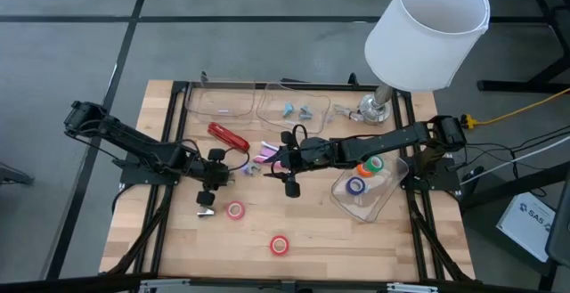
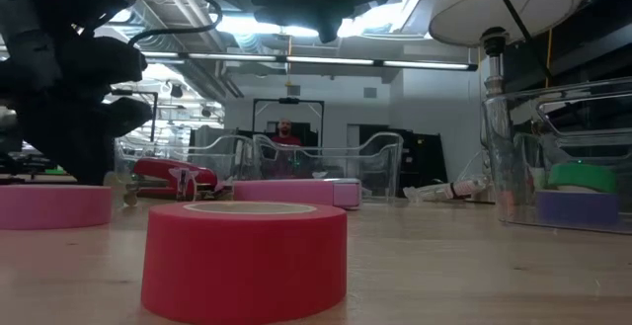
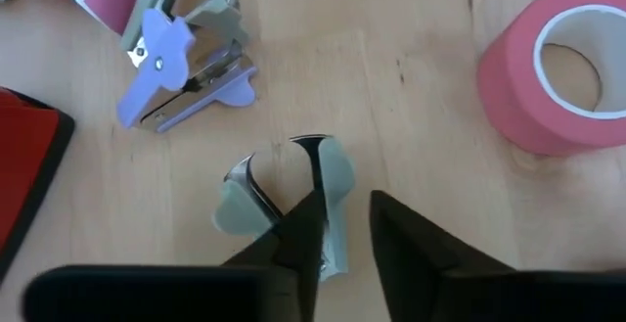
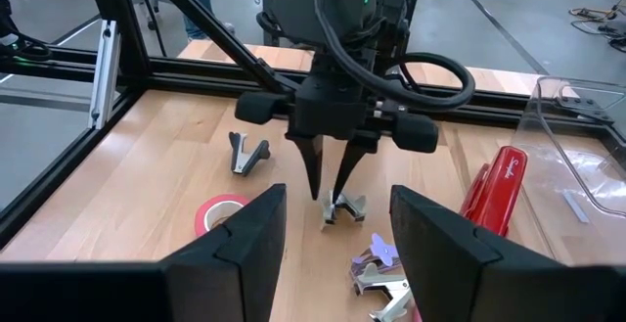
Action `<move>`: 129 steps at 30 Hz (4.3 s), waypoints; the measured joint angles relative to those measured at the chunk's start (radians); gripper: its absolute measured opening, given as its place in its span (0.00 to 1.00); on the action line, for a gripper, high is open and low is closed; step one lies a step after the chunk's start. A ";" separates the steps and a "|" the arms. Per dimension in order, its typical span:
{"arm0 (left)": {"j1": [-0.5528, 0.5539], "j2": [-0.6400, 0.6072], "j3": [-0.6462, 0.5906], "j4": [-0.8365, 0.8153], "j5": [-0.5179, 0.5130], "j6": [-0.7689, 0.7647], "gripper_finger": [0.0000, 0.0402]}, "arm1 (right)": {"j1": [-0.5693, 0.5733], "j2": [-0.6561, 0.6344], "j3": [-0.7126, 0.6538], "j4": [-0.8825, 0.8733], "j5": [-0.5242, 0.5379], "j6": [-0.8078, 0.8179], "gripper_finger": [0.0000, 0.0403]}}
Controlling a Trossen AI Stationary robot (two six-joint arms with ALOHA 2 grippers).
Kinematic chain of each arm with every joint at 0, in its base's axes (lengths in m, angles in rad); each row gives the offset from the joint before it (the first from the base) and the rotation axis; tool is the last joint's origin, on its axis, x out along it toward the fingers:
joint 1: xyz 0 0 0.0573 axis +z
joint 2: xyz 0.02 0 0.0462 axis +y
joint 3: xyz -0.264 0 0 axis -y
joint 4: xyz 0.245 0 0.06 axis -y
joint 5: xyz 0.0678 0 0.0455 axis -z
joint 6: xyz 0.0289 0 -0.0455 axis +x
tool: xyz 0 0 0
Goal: Pick and place Stapler, Stapler remover, tape
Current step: Put the left gray staple remover into the top right transparent bin
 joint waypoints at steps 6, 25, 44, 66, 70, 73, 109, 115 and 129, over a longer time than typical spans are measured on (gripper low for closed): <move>0.000 0.000 0.000 0.050 -0.011 0.002 0.35 | 0.000 0.000 0.000 0.000 0.000 0.000 0.46; 0.001 0.090 0.004 0.123 -0.015 -0.024 0.20 | 0.000 0.000 0.000 0.000 0.000 0.000 0.46; 0.002 0.025 0.029 0.093 -0.047 -0.062 0.02 | 0.000 0.000 0.000 -0.003 0.000 0.001 0.46; 0.282 -0.054 0.125 0.666 -0.171 0.107 0.01 | -0.123 -0.057 0.000 0.009 -0.216 -0.278 0.46; 0.307 -0.055 0.125 0.763 -0.182 0.198 0.01 | -0.163 -0.055 -0.001 0.012 -0.149 -0.176 0.46; 0.311 -0.060 0.125 0.816 -0.147 0.274 0.01 | -0.195 -0.055 -0.001 0.020 -0.108 0.009 0.46; 0.310 0.018 0.125 1.043 -0.066 0.552 0.02 | -0.246 -0.055 -0.001 0.094 -0.245 0.183 0.15; 0.316 0.018 0.125 1.033 -0.058 0.547 0.02 | -0.246 -0.055 -0.001 0.094 -0.245 0.167 0.02; 0.315 0.015 0.125 1.019 -0.092 0.484 0.25 | -0.247 -0.064 0.001 0.045 -0.245 0.168 0.01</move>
